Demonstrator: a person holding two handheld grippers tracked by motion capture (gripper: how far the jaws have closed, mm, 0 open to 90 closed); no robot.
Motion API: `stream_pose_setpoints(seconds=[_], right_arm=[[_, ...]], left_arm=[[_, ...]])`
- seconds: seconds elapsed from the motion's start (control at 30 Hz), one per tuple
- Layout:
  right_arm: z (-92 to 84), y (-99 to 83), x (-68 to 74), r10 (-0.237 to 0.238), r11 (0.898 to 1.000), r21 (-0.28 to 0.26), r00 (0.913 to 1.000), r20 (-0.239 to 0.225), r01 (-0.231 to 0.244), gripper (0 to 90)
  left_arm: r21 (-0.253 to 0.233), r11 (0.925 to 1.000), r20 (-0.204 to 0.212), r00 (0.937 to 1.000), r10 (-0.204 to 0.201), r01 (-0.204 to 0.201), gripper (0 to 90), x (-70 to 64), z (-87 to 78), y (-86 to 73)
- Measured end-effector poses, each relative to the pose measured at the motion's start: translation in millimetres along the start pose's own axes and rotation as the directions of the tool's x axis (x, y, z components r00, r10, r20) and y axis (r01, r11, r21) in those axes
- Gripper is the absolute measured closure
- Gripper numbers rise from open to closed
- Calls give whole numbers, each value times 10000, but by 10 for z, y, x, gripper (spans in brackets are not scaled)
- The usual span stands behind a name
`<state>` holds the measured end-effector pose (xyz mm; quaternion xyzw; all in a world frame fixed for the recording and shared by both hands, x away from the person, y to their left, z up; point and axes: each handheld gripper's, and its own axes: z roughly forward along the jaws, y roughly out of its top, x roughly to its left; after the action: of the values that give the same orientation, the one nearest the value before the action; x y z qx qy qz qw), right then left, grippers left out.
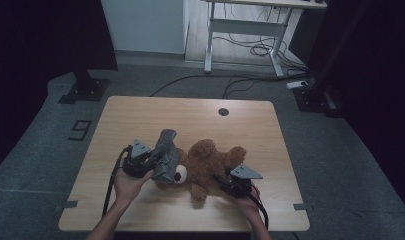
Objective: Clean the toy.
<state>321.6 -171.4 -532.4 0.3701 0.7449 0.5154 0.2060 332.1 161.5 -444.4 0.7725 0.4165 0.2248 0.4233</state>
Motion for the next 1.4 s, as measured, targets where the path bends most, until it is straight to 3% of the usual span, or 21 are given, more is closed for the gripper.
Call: stream_pose_setpoints(seconds=[0.07,0.13,0.2,0.3,0.4,0.47,0.53,0.6,0.63,0.67,0.73,0.9,1.27,1.4], right_arm=[[-1,-2,0,4,10000,-5,10000,5,-4,588],[-1,-3,2,-4,10000,-16,10000,10,4,588],[-2,-4,2,21,10000,-25,10000,9,-21,588],[-2,-5,1,36,10000,-30,10000,-2,-36,588],[-7,-8,12,-8,10000,-19,10000,27,8,588],[-8,-13,20,-33,10000,-75,10000,58,34,588],[-13,-17,27,-79,9999,-84,9999,93,79,588],[-15,-20,33,-87,9999,-95,9999,110,88,588],[-15,-20,33,-87,9999,-95,9999,110,88,588],[-13,-23,36,-110,9999,-120,9999,133,112,589],[-13,-23,38,-135,9998,-107,9998,148,137,588],[-11,-23,43,-157,9998,-107,9997,197,159,588],[-5,-24,54,-200,9997,-117,9994,270,204,588],[-6,-25,44,-129,9998,-135,9996,252,133,588]], left_arm=[[-247,9993,419,9987,306,-296,768,-155,-19,87],[-468,9985,1144,9929,326,-273,768,-308,-18,177],[-545,9980,1778,9832,411,-318,768,-465,9,262],[-490,9979,2612,9638,531,-417,768,-713,118,389],[-297,9951,2808,9546,993,-947,767,-987,315,525],[-39,9905,2741,9524,1335,-1377,766,-1149,490,617],[275,9891,2835,9499,1314,-1450,766,-1258,686,708],[475,9894,2829,9518,1181,-1369,766,-1306,823,757],[475,9894,2829,9518,1181,-1369,765,-1306,823,757],[760,9892,2854,9533,985,-1250,765,-1329,958,791],[992,9879,2887,9536,861,-1192,766,-1355,1069,804],[1391,9791,2677,9576,1068,-1481,766,-1390,1216,770],[1163,9855,2331,9679,940,-1237,766,-1137,1035,708],[1291,9848,1595,9826,953,-1165,766,-889,916,655]])
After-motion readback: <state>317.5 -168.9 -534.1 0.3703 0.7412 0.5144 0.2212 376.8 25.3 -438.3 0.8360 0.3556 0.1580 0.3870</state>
